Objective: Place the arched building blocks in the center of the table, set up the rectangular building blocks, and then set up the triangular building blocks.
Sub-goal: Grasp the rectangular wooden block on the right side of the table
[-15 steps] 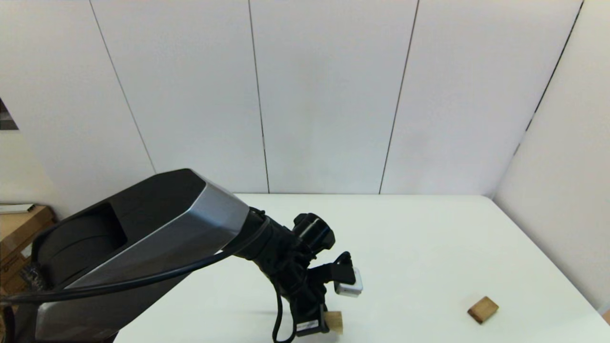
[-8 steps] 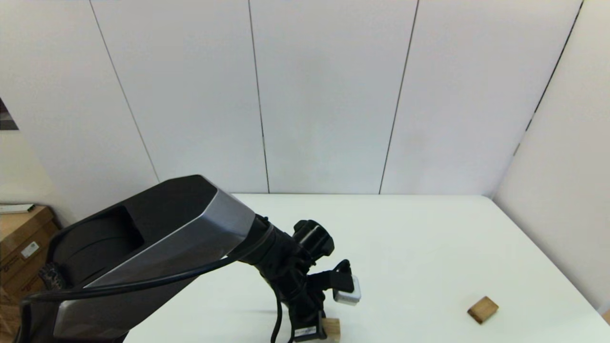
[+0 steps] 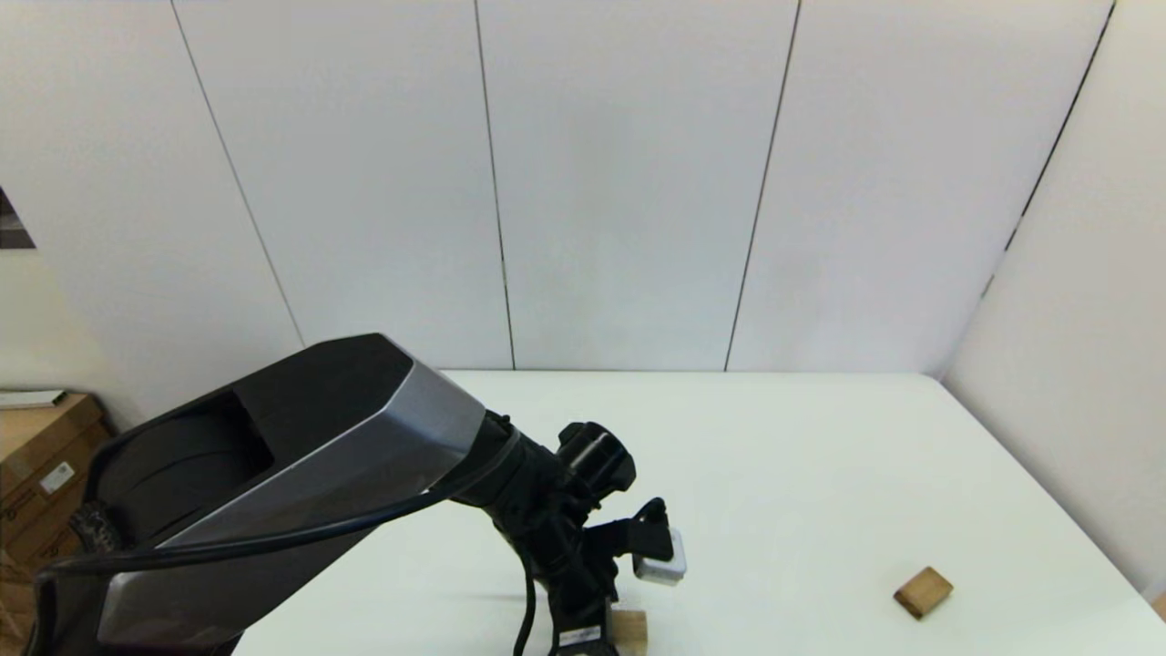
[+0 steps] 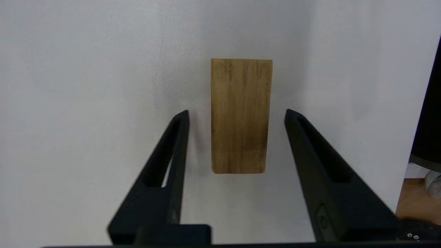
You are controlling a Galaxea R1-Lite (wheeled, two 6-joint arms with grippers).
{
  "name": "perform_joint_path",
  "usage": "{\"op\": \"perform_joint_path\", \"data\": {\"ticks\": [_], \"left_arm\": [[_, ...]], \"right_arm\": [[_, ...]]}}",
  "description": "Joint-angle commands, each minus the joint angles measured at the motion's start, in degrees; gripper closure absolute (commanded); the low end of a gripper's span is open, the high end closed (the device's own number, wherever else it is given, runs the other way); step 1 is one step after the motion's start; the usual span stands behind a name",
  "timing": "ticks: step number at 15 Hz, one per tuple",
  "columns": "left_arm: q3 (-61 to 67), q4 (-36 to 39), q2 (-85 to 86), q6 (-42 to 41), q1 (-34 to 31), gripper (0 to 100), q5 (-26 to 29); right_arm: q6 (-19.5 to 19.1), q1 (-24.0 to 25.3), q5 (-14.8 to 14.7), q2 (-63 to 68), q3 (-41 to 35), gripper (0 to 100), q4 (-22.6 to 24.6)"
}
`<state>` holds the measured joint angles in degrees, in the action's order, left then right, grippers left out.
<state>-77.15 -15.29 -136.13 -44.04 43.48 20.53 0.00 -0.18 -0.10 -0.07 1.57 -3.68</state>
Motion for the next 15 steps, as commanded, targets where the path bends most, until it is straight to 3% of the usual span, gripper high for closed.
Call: {"op": "perform_joint_path", "data": {"ticks": [1,5,8,15], "left_arm": [[-0.19,0.08,1.31,0.01,-0.07,0,0.21],[-1.33,0.08,7.99,0.1,-2.7,0,0.65],[-0.8,-1.41,21.44,1.33,-8.59,0,1.88],[6.05,-5.1,63.36,19.26,-15.36,0,0.74]], "right_arm": [[0.0,0.01,0.01,-0.01,0.01,0,-0.01],[0.0,0.01,0.01,-0.01,0.01,0,-0.01],[0.0,0.01,0.01,-0.01,0.01,0,-0.01],[0.0,0.01,0.01,-0.01,0.01,0,-0.01]]}}
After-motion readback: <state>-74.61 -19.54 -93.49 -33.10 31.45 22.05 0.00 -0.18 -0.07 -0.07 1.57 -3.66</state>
